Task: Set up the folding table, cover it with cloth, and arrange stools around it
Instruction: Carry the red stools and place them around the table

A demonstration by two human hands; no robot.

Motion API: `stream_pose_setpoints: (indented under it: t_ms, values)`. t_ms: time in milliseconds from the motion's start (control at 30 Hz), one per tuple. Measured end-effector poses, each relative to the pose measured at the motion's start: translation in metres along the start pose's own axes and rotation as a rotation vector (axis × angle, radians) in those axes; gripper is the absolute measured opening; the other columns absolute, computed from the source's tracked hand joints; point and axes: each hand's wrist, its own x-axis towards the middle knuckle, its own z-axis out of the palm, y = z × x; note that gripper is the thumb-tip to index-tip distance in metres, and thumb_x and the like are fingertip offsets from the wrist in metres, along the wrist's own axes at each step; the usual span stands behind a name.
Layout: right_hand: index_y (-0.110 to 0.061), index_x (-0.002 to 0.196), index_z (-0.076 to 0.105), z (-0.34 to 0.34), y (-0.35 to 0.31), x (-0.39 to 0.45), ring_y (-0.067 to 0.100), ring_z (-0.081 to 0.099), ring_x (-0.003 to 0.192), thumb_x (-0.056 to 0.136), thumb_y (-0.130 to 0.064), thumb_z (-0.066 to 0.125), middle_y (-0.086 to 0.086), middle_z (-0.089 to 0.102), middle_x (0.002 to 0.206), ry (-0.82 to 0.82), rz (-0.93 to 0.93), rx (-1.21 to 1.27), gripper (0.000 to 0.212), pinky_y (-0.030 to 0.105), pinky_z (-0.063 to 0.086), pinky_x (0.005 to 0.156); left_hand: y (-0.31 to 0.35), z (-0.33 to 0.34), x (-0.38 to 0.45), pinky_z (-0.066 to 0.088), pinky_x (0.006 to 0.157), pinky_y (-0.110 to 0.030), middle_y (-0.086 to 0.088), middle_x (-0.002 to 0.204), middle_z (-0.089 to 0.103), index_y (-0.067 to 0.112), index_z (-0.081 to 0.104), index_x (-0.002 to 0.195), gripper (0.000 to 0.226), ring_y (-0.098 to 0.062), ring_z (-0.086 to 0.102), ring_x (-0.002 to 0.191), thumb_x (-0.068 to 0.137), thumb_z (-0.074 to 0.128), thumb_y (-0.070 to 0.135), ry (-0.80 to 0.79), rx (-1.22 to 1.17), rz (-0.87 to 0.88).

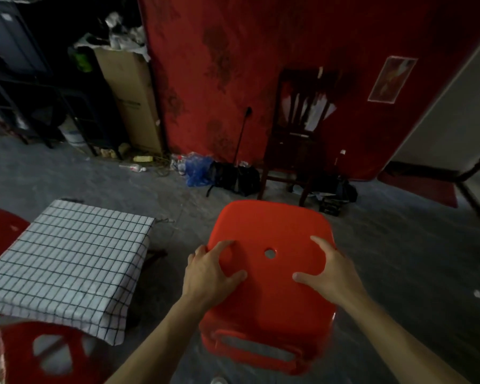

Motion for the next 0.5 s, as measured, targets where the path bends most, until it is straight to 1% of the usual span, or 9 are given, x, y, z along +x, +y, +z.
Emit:
stream_pose_setpoints:
  t_ms: [167,300,333,433,467,500]
  values:
    - [-0.039,0.147,0.031,0.019,-0.015,0.076,0.024,0.049,0.127,0.059,-0.056,0.085,0.007,0.049,0.14,-0.096,-0.063,-0.027,0.105,0.041,0.046,0.103,-0.016,0.001,0.047,0.044,0.101,-0.04,-0.007,0.129,0.05,0.054,0.038,0.14,0.08,-0.032,0.049,0.12,0.068,0.07,0.066,0.026,-0.023,-0.138]
    - [-0.037,0.144,0.036,0.039,-0.028,0.145,0.026,0.053,0.123,0.056,-0.052,0.088,0.011,0.053,0.136,-0.239,-0.155,-0.032,0.104,0.039,0.045,0.102,-0.025,0.004,0.073,0.043,0.102,-0.041,-0.009,0.132,0.05,0.053,0.04,0.138,0.077,-0.034,0.049,0.119,0.068,0.069,0.065,0.08,-0.043,-0.305]
    - [-0.038,0.143,0.036,0.045,-0.032,0.16,0.026,0.053,0.122,0.053,-0.054,0.088,0.01,0.054,0.135,-0.276,-0.179,-0.04,0.105,0.039,0.046,0.102,-0.027,0.005,0.076,0.044,0.101,-0.041,-0.009,0.132,0.05,0.053,0.04,0.137,0.077,-0.034,0.049,0.119,0.067,0.068,0.065,0.101,-0.053,-0.357]
    - [-0.046,0.139,0.032,0.07,-0.047,0.203,0.026,0.054,0.121,0.041,-0.069,0.075,0.009,0.055,0.133,-0.36,-0.27,-0.045,0.109,0.044,0.047,0.101,-0.034,0.002,0.083,0.045,0.1,-0.042,-0.006,0.131,0.05,0.054,0.04,0.136,0.076,-0.03,0.049,0.118,0.065,0.066,0.066,0.159,-0.112,-0.479]
    - [-0.045,0.139,0.031,0.079,-0.053,0.215,0.027,0.054,0.121,0.04,-0.069,0.073,0.01,0.055,0.132,-0.39,-0.298,-0.06,0.109,0.045,0.047,0.102,-0.04,0.001,0.085,0.044,0.101,-0.042,-0.006,0.132,0.049,0.054,0.041,0.136,0.075,-0.03,0.048,0.119,0.066,0.067,0.064,0.173,-0.129,-0.524]
    - [-0.044,0.139,0.031,0.087,-0.063,0.222,0.028,0.053,0.121,0.041,-0.067,0.074,0.011,0.054,0.131,-0.414,-0.329,-0.079,0.109,0.044,0.046,0.102,-0.047,-0.001,0.087,0.043,0.101,-0.042,-0.007,0.133,0.048,0.053,0.041,0.136,0.074,-0.029,0.047,0.12,0.067,0.068,0.063,0.192,-0.141,-0.558]
